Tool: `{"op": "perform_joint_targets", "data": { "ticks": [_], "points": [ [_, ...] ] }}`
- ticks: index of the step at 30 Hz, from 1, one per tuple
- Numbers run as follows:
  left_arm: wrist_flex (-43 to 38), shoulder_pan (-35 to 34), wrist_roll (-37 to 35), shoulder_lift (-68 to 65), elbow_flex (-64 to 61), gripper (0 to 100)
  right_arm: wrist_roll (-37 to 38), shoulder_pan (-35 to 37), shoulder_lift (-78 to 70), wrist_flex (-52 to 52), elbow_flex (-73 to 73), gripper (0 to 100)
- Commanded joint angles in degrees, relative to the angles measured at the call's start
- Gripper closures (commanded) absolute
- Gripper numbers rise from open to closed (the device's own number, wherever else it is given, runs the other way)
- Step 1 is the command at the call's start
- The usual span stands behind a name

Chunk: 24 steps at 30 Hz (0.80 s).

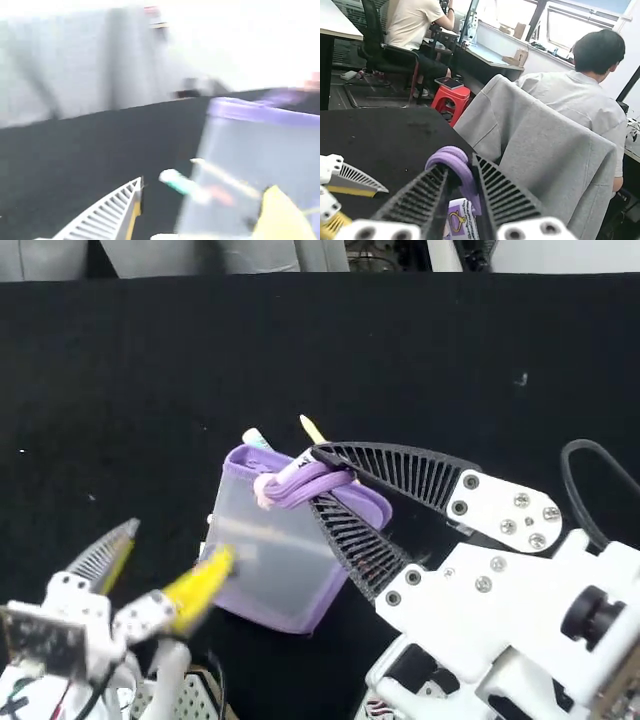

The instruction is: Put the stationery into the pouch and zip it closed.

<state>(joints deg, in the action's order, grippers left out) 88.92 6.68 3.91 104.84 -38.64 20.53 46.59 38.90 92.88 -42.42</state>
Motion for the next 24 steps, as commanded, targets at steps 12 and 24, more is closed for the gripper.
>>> {"op": "perform_joint_targets", "data": {
  "ticks": [12, 24],
  "points": [
    [0.7, 19.5, -0.5, -0.4, -3.1, 60, 0.4, -0.4, -0.1, 3.3, -3.7, 98.5],
    [1.2, 19.7, 4.6, -0.4, -2.2, 60, 0.2, 3.3, 0.0, 8.1, -12.9, 98.5]
  ]
}}
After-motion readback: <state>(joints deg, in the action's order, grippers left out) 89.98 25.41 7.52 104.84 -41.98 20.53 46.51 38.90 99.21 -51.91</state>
